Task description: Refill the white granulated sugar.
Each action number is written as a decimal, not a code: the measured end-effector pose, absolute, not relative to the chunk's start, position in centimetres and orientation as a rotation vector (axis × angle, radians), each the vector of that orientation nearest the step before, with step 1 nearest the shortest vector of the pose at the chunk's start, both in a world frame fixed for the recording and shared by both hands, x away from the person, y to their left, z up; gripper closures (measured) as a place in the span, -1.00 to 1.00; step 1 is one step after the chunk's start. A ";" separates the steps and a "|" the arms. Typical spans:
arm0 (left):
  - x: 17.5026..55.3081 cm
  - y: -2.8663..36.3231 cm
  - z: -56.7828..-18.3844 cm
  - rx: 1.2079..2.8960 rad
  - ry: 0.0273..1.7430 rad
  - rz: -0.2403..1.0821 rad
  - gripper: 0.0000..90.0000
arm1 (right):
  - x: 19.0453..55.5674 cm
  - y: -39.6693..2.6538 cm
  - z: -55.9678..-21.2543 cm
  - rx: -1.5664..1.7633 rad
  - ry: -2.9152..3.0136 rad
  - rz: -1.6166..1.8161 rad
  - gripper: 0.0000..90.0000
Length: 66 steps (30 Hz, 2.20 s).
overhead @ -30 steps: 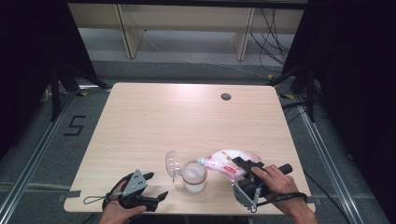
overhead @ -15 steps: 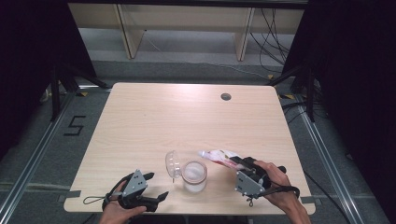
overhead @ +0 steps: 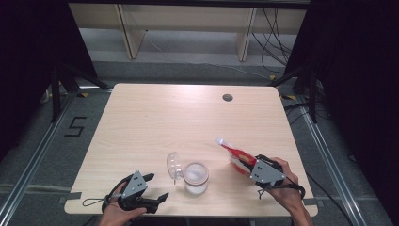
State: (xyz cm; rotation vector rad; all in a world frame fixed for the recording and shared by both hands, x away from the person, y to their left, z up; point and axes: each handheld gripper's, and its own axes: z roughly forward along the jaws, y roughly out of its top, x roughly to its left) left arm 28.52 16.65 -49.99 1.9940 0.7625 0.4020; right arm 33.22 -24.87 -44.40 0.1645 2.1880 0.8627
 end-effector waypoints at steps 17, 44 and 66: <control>28.5 16.7 -50.0 1.995 0.751 0.407 -0.64 | 32.9 -26.6 -44.7 0.424 2.133 0.911 0.28; 28.3 16.4 -49.9 1.955 0.790 0.347 -0.64 | 28.1 -27.4 -45.2 0.925 1.980 1.109 -0.28; 28.3 17.0 -49.7 1.972 0.795 0.389 -0.64 | 25.6 -27.8 -46.4 0.989 2.018 1.047 -0.47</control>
